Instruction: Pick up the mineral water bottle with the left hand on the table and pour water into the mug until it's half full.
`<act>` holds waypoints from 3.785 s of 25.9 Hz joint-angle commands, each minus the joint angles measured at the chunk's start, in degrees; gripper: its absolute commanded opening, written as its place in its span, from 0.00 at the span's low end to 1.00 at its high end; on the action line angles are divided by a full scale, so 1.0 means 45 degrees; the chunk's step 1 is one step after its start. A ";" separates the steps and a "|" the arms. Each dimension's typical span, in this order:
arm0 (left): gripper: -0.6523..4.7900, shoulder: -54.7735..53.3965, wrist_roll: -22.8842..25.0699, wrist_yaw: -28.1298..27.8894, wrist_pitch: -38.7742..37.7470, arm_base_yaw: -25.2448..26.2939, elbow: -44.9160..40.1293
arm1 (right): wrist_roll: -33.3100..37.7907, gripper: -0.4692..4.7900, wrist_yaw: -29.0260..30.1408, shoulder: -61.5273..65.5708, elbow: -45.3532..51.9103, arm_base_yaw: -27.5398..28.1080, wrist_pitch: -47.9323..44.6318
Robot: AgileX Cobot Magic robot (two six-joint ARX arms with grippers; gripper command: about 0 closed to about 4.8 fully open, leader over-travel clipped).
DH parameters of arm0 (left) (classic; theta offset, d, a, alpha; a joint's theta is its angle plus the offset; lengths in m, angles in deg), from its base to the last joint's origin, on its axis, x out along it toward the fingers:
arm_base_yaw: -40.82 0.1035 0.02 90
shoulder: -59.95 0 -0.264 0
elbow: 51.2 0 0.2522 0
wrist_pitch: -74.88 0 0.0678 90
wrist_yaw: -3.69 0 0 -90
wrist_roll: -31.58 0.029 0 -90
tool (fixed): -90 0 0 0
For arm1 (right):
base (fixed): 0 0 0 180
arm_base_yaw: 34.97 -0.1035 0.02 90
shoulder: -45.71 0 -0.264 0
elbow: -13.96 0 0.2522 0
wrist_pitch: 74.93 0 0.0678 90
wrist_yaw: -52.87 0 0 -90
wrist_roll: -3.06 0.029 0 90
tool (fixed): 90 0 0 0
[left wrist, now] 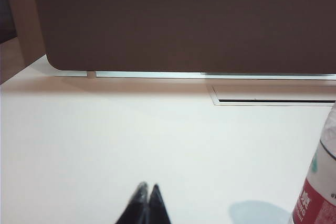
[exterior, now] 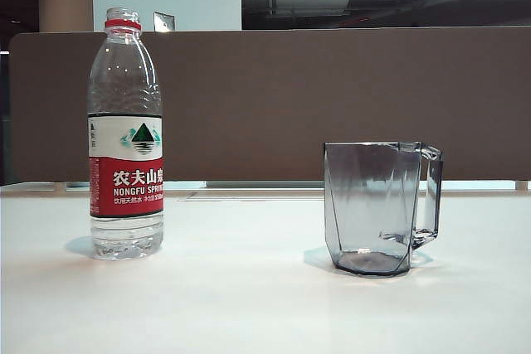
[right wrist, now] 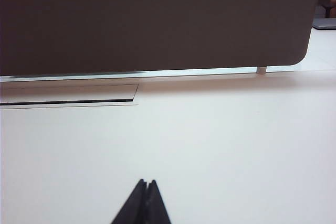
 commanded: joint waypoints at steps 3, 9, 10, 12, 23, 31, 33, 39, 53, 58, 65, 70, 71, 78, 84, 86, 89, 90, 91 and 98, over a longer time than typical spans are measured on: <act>0.11 -0.0005 -0.0034 0.0058 0.0185 -0.0010 0.0049 | 0.0000 0.07 0.0019 -0.0024 0.0044 0.0015 -0.0107; 0.11 -0.0005 0.0345 0.0058 0.0194 -0.0010 0.0049 | 0.0010 0.07 0.0029 -0.0024 0.0019 0.0010 -0.0146; 0.11 -0.0005 0.0311 0.0058 0.0204 -0.0010 0.0049 | 0.0015 0.07 0.0029 -0.0024 -0.0019 0.0010 -0.0165; 0.11 -0.0005 -0.0248 0.0058 0.0209 -0.0010 0.0126 | 0.0627 0.07 0.0024 -0.0024 -0.0233 0.0010 -0.0194; 0.11 -0.0865 -0.0894 0.0083 0.0389 -0.0029 0.2059 | 0.1331 0.07 0.0087 0.0860 -0.3463 0.0005 0.0806; 0.11 -0.3512 -0.0889 0.0087 0.1005 -0.1486 0.3696 | 0.1239 0.07 0.2239 0.4153 -0.6261 -0.0228 0.0816; 0.11 -0.4075 -0.0889 0.0087 0.1311 -0.2244 0.3920 | 0.1234 0.07 0.2351 0.4872 -0.6912 -0.0515 0.0831; 0.11 -0.4600 -0.0889 0.0087 0.1088 -0.3716 0.4221 | 0.1161 0.07 0.2351 0.6057 -0.8349 -0.2001 0.1564; 0.11 -0.4755 -0.0860 0.0092 0.0296 -0.4226 0.4216 | -0.0374 0.07 -0.0117 0.6305 -0.8709 -0.8378 0.4294; 0.11 -0.5853 -0.0869 0.0146 0.0389 -0.4231 0.4221 | -0.0432 0.07 -0.0136 0.6314 -0.8704 -0.9442 0.4799; 0.22 -0.6251 -0.2278 0.0170 0.0393 -0.4697 0.4216 | -0.0432 0.07 -0.0359 0.6314 -0.8704 -0.9500 0.4915; 1.00 -0.6275 -0.1549 0.0180 0.0437 -0.5255 0.4133 | -0.0432 0.07 -0.0359 0.6314 -0.8704 -0.9500 0.4911; 1.00 -0.6275 -0.1399 0.0180 0.0520 -0.5338 0.4099 | -0.0432 0.07 -0.0359 0.6319 -0.8704 -0.9500 0.4911; 1.00 -0.6844 -0.1069 0.0180 0.1481 -0.5591 0.3954 | -0.0427 0.07 -0.0350 0.6314 -0.8704 -0.9500 0.4915; 1.00 -0.8952 -0.1083 0.0180 0.2919 -0.5591 0.3954 | -0.0427 0.07 -0.0311 0.6309 -0.8704 -0.9500 0.4911; 1.00 -0.9646 -0.1093 0.0180 0.3546 -0.5591 0.3954 | -0.0427 0.07 -0.0316 0.6314 -0.8704 -0.9500 0.4911; 1.00 -1.0292 -0.1088 0.0185 0.4206 -0.5591 0.3954 | -0.0427 0.07 -0.0316 0.6309 -0.8704 -0.9500 0.4911; 1.00 -1.0520 -0.1088 0.0185 0.4405 -0.5591 0.3954 | -0.0427 0.07 -0.0311 0.6309 -0.8704 -0.9500 0.4911; 1.00 -1.0899 -0.1098 0.0185 0.4668 -0.5591 0.3954 | -0.0427 0.07 -0.0316 0.6314 -0.8704 -0.9500 0.4911; 1.00 -1.2157 -0.1132 0.0189 0.5659 -0.5591 0.3954 | -0.0432 0.07 -0.0316 0.6309 -0.8704 -0.9500 0.4915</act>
